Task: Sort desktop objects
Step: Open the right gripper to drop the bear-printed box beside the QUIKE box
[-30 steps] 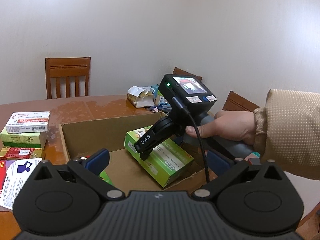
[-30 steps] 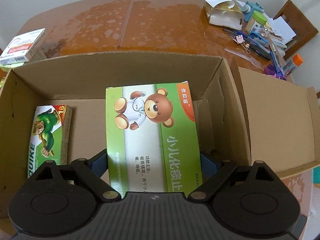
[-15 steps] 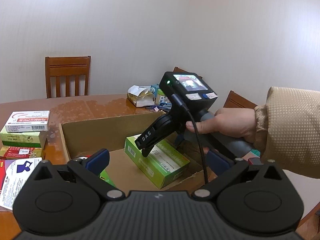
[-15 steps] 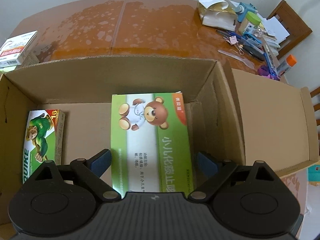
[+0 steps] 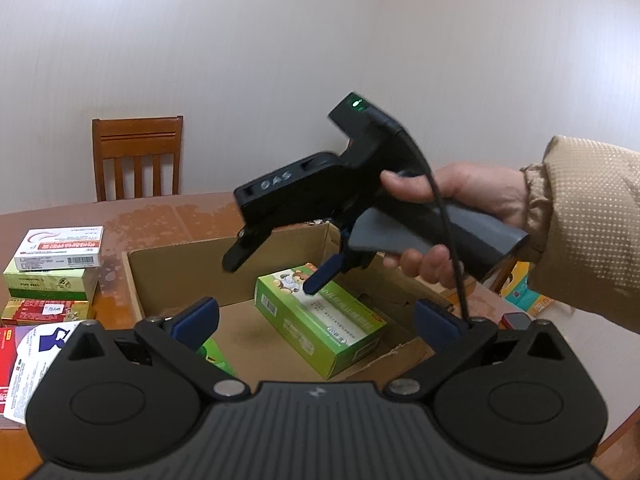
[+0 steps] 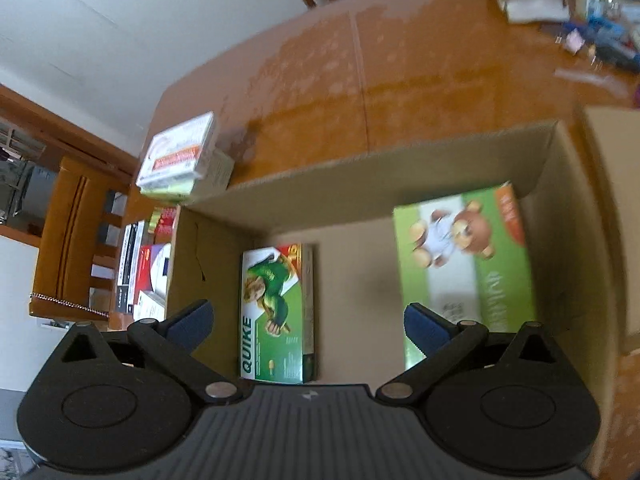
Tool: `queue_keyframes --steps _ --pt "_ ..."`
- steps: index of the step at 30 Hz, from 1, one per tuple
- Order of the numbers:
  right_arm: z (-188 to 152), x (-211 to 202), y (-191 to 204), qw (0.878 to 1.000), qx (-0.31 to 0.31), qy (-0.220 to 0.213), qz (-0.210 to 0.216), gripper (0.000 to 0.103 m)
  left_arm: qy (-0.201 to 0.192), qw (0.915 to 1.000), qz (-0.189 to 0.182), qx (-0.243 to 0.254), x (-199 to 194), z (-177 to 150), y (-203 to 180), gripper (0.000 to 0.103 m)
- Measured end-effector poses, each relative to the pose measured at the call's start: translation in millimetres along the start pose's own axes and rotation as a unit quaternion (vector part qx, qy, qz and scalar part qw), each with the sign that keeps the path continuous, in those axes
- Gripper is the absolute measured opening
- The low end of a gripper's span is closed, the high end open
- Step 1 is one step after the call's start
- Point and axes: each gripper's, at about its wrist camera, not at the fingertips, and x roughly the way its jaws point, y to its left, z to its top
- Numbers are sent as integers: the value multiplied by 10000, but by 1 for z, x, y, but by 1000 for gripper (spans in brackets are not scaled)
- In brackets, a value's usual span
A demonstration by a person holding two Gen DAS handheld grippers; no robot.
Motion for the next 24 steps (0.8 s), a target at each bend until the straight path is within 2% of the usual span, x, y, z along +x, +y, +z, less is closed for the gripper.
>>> queue_keyframes --steps 6,10,24 --pt "-5 26 -2 9995 123 272 84 103 89 9999 77 -33 2 -3 3 103" --pt "-5 37 1 9995 50 313 -72 103 141 9998 117 -20 4 -4 5 103" --pt "-3 37 -10 9982 -23 311 -520 103 159 9998 73 -22 8 -2 13 103"
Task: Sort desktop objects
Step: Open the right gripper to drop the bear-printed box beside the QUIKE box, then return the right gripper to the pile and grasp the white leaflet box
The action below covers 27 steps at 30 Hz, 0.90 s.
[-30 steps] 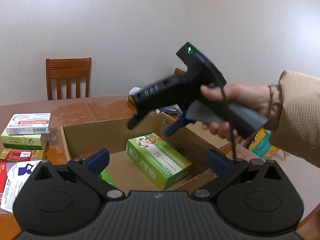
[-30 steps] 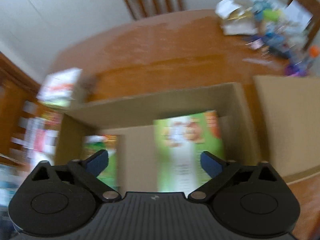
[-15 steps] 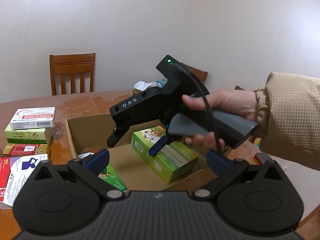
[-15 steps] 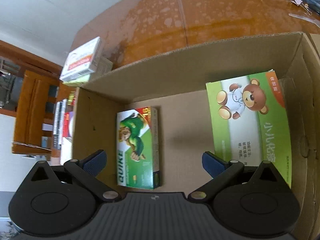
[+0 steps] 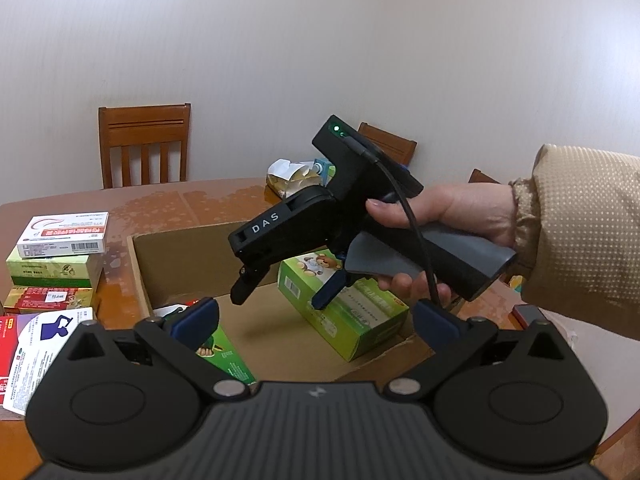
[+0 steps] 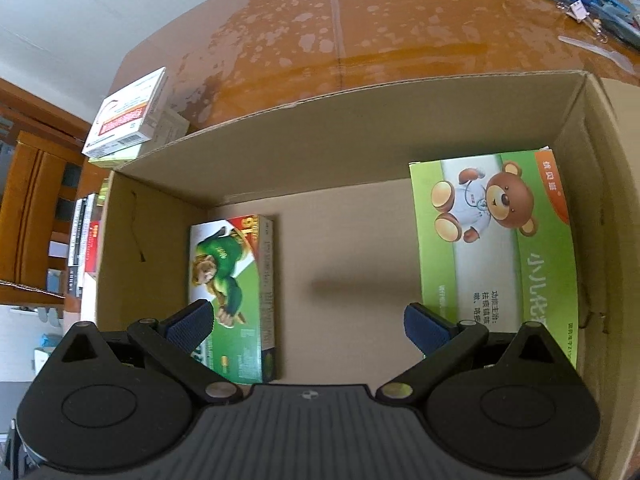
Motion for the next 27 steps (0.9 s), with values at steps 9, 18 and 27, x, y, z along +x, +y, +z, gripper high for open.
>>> queue_keyframes --steps 9,18,27 --pt "-9 -13 18 9992 -344 -169 67 103 53 9994 340 -35 3 0 16 103" --pt "-32 -35 67 9914 -1147 -638 17 103 -47 9916 1176 -533 -12 -2 64 103" --pt "-60 -65 166 9232 -3437 -1702 -258 103 316 9827 1686 -691 -66 -59 93 103"
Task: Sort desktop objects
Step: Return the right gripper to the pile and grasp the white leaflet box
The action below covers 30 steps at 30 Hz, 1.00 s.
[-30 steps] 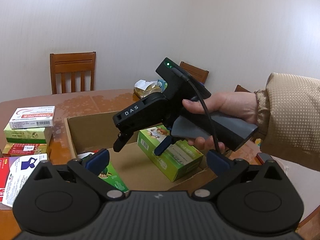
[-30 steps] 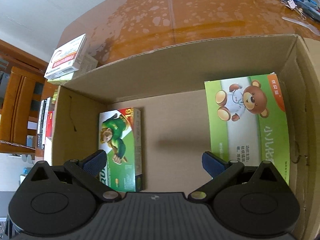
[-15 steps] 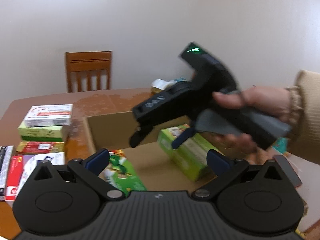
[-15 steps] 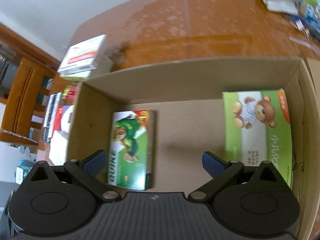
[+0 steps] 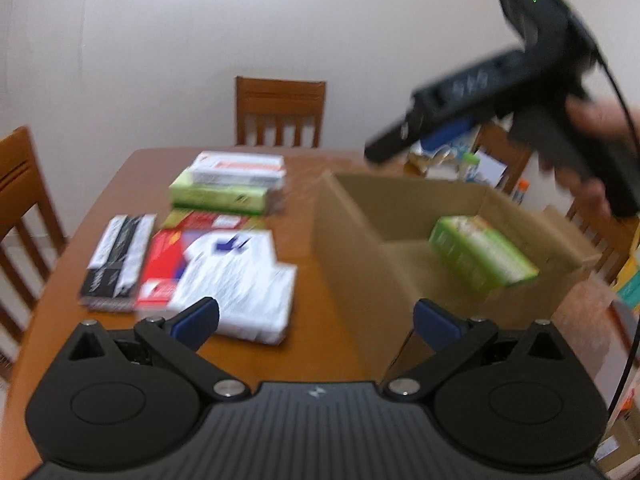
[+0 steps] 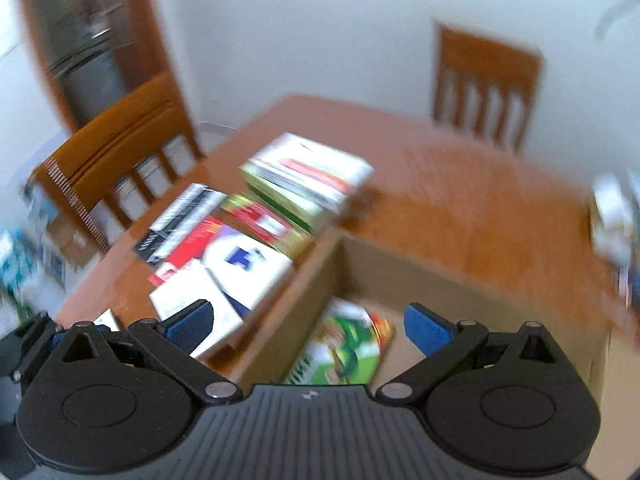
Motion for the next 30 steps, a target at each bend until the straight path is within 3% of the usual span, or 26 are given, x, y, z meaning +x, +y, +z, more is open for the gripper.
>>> queue_keyframes --steps 5,11,13,16,21,27,30 --pt "32 12 40 9930 -1169 -125 -117 103 -208 9994 120 -261 -14 5 14 103" --pt "83 41 64 9703 -2418 -70 -74 103 -672 9968 -96 -426 -36 23 16 103" --pt "100 55 67 9647 -2632 -13 -49 103 -673 9967 55 -445 -35 34 15 103" --pt "115 72 70 9658 -2589 83 116 103 -805 9953 210 -494 -32 46 17 103" --pt "108 99 85 9632 -2480 593 850 103 -676 9968 206 -369 -22 49 25 103" --pt "75 125 104 9451 -2814 1356 963 103 -387 9982 -378 -273 -18 30 23 103" --pt "63 133 111 9388 -2878 1608 997 103 -289 9981 -500 -227 -17 22 20 103"
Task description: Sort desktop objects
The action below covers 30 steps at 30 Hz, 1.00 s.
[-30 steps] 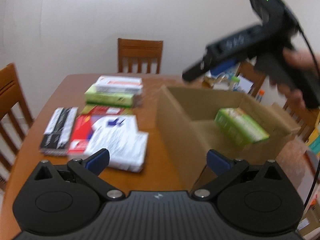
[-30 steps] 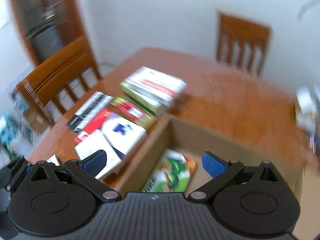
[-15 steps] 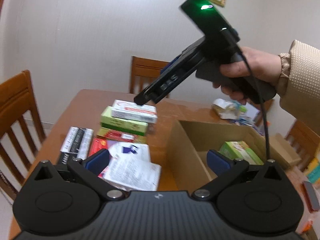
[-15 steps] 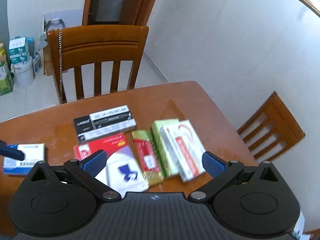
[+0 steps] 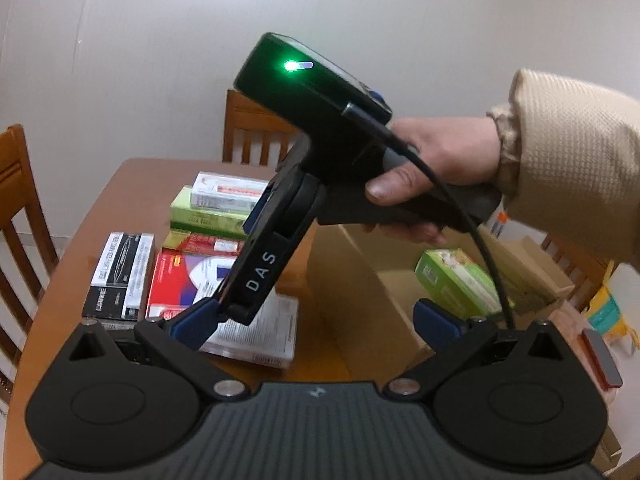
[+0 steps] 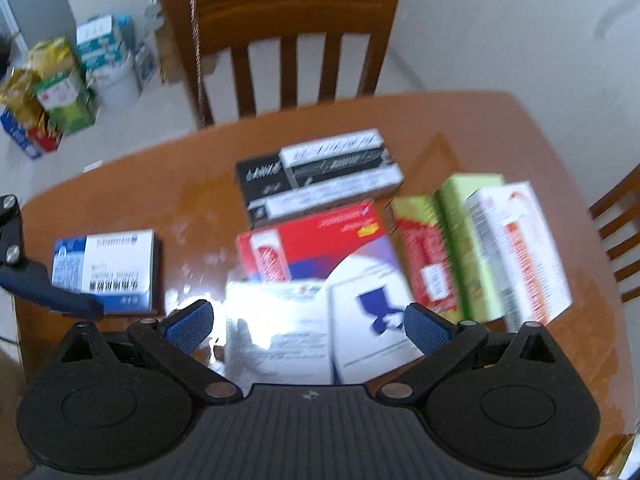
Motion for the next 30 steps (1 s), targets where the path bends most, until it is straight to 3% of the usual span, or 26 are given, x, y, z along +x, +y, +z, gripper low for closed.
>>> queue_keyframes --steps 4,15,19,24,25,30 --pt "-5 11 11 9997 -143 193 -1 103 -2 9996 -223 -162 -4 -9 7 103" --pt "-7 34 23 9991 -126 404 -78 102 323 9991 179 -226 -9 -30 29 103" --pt "-7 41 22 9985 4 511 -190 89 303 9991 200 -233 -11 -29 31 103" --pt "-9 45 20 9979 84 595 -249 85 266 9992 183 -227 -9 -29 32 103" --pt "-9 45 20 9977 109 609 -262 77 269 9992 183 -232 -8 -30 31 103" --pt "-7 45 13 9969 329 609 -375 76 262 9993 157 -230 -8 -30 31 103"
